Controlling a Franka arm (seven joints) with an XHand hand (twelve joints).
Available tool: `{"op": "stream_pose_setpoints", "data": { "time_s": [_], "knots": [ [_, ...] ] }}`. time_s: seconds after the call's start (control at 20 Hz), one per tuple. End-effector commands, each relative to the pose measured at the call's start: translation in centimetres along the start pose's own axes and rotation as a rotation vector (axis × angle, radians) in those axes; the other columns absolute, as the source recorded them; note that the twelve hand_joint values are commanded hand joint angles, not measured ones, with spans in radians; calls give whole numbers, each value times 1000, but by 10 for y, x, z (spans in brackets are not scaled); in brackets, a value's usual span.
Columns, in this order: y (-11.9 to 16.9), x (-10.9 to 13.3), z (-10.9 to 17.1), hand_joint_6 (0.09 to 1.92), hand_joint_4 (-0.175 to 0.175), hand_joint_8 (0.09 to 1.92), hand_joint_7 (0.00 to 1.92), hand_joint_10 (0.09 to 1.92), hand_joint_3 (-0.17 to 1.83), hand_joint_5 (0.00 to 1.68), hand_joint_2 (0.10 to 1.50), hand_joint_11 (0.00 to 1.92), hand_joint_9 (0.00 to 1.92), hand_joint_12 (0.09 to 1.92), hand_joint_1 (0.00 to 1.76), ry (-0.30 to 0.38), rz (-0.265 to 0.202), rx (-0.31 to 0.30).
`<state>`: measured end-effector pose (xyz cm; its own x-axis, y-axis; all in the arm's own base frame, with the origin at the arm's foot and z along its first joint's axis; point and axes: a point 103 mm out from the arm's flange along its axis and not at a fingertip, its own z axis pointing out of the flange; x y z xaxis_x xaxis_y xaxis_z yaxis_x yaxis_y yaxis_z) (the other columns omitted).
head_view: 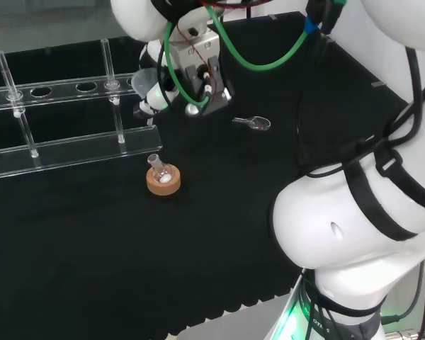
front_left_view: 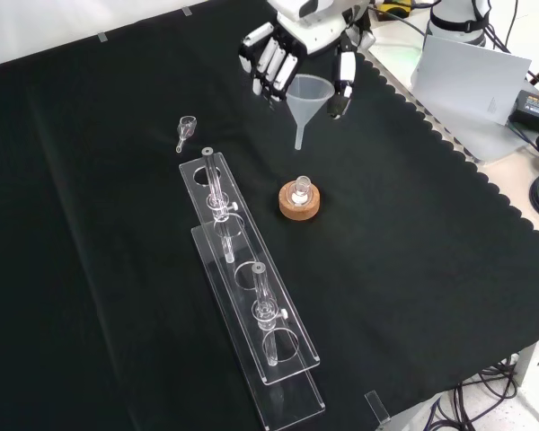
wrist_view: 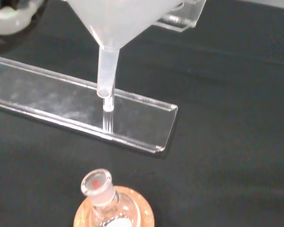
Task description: Put the funnel back on the funnel stand.
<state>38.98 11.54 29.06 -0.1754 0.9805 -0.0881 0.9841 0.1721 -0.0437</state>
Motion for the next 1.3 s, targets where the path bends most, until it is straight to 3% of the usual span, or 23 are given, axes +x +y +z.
{"op": "stream_pose_setpoints", "data": {
  "time_s": [0.05, 0.7, 1.15, 1.3],
  "knots": [
    [0, -7, -25, 622, 175, 497, 1207, 367, 481, 977, 584, 0, 841, 1592, 841, -17, -15, -28],
    [43, -30, -48, 618, 175, 490, 1223, 362, 496, 994, 576, 0, 845, 1591, 849, -67, -42, -59],
    [93, -74, -46, 613, 175, 484, 1232, 360, 508, 1009, 570, 0, 851, 1591, 854, -69, -113, -69],
    [112, -87, -39, 611, 175, 482, 1237, 359, 513, 1016, 569, 0, 853, 1590, 856, -68, -113, -55]
  ]
}}
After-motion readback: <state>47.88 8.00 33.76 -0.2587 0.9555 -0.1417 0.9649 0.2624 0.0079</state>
